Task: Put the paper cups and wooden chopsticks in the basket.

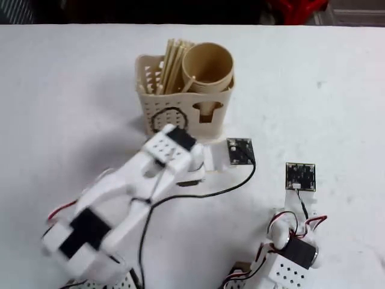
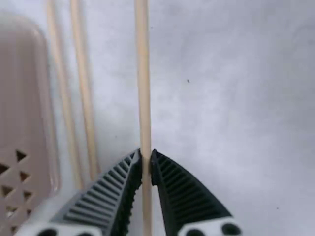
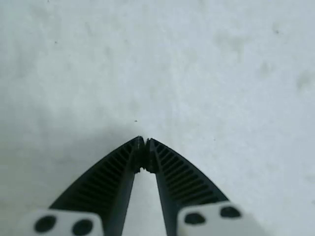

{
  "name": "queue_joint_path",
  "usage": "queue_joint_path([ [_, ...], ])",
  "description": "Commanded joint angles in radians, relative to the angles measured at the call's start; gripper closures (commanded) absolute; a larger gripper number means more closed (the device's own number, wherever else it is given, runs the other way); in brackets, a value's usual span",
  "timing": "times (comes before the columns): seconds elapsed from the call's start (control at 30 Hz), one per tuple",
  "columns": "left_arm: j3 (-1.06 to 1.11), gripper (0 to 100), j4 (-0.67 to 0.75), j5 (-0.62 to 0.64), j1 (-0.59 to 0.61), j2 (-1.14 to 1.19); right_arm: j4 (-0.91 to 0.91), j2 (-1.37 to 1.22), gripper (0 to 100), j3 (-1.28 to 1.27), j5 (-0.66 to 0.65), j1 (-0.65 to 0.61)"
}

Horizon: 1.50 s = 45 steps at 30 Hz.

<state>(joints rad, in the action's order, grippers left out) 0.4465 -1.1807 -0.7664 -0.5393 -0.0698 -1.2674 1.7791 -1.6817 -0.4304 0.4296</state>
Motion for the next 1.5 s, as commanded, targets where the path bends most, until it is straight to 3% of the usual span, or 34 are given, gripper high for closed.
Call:
queue_joint_path([
  [0.0, 0.017, 98, 0.003, 0.055, -0.015, -0.286, -0.002, 0.018, 98.1, -0.009, 0.006, 0.004],
  [0.17, -0.055, 98, 0.037, 0.206, 0.041, -0.618, -0.002, 0.018, 98.1, -0.009, 0.006, 0.004],
  [0.3, -0.114, 98, 0.236, 0.374, 0.166, -0.728, -0.002, 0.018, 98.1, -0.009, 0.006, 0.004],
  [0.53, -0.095, 98, 0.749, 0.621, 0.305, -0.587, -0.002, 0.018, 98.1, -0.009, 0.006, 0.004],
  [0.7, -0.104, 98, 0.965, 0.672, 0.311, -0.421, -0.002, 0.018, 98.1, -0.009, 0.006, 0.004],
  [0.93, -0.094, 96, 0.961, 0.672, 0.314, -0.321, -0.002, 0.018, 98.1, -0.009, 0.006, 0.004],
  [1.13, -0.101, 86, 0.776, 0.672, 0.329, -0.348, -0.002, 0.018, 98.1, -0.009, 0.006, 0.004],
  [1.33, -0.094, 87, 0.624, 0.666, 0.338, -0.484, -0.002, 0.018, 98.1, -0.009, 0.006, 0.004],
  [1.47, -0.101, 88, 0.526, 0.671, 0.438, -0.542, -0.002, 0.018, 98.1, -0.009, 0.006, 0.004],
])
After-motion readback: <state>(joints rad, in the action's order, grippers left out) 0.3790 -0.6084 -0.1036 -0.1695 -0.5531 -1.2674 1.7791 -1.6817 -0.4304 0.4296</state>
